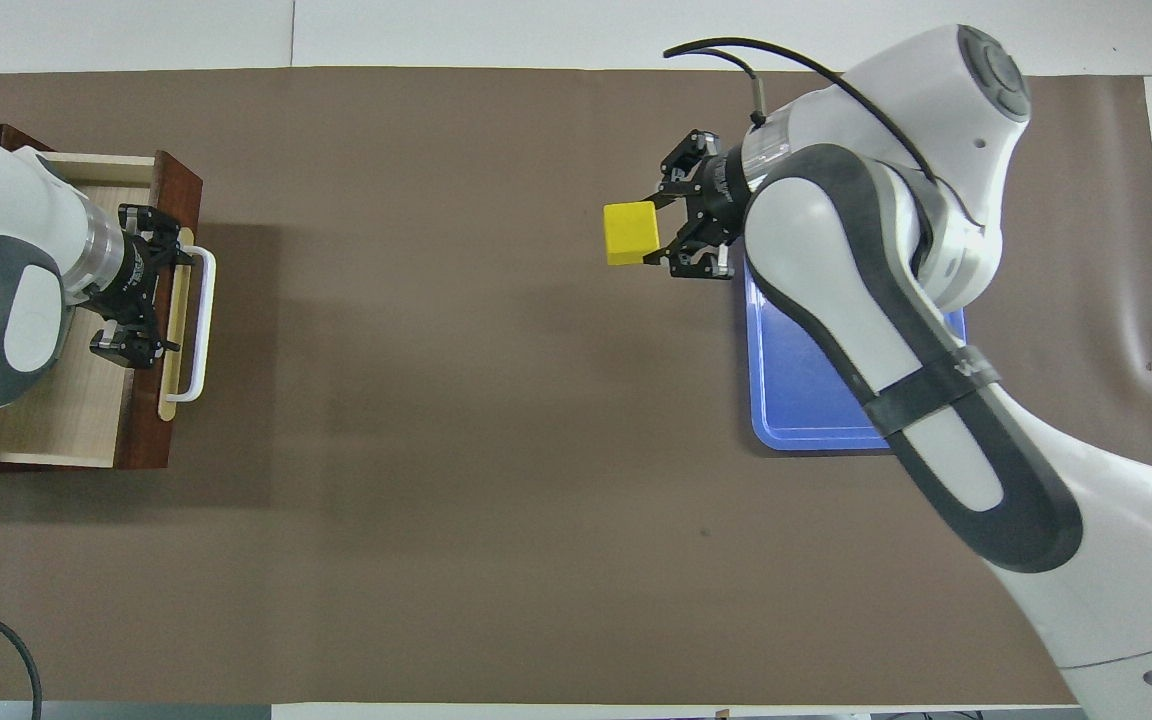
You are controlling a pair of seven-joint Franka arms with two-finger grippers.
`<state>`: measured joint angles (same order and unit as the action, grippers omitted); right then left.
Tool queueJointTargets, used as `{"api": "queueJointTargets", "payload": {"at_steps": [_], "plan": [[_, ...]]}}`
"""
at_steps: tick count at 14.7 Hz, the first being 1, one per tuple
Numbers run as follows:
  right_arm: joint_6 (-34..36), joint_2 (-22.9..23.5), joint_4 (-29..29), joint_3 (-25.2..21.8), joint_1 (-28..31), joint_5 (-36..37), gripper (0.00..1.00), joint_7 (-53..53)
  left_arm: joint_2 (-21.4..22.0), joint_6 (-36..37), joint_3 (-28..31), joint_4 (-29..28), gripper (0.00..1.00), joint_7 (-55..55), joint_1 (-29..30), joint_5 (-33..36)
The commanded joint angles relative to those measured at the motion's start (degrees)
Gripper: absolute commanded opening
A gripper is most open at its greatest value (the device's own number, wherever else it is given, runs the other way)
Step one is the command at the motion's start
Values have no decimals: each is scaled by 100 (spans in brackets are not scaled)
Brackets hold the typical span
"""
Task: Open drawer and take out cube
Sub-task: 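Carry the cube to the tray while the left gripper pushes the drawer, then lower the cube into the blue tray and open the right gripper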
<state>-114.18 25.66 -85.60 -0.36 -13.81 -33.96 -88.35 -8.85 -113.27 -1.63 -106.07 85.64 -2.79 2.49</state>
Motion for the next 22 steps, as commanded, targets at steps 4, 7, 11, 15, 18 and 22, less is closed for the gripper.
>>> {"api": "queueJointTargets", "payload": {"at_steps": [4,7,11,15,18,22], "plan": [[291,-763,-1607,106,1591,-49,0,1776,120,-345,-21,-195,100,-1048,726,120],[203,-1001,-2311,106,2039,-49,0,2663,120,-441,-21,-195,100,-1312,963,120],[133,-1019,-2645,97,2287,-58,0,2937,120,-450,-21,-212,100,-1611,1219,120],[-666,-852,-2866,106,2269,-58,0,2894,120,-520,-21,-221,100,-1848,1351,120],[-816,-808,-2910,106,2208,-181,0,2885,86,-451,-21,-116,100,-1971,1413,120],[-1159,-834,-3138,115,2085,-330,0,2876,85,137,-48,305,100,-2181,1159,164]]}}
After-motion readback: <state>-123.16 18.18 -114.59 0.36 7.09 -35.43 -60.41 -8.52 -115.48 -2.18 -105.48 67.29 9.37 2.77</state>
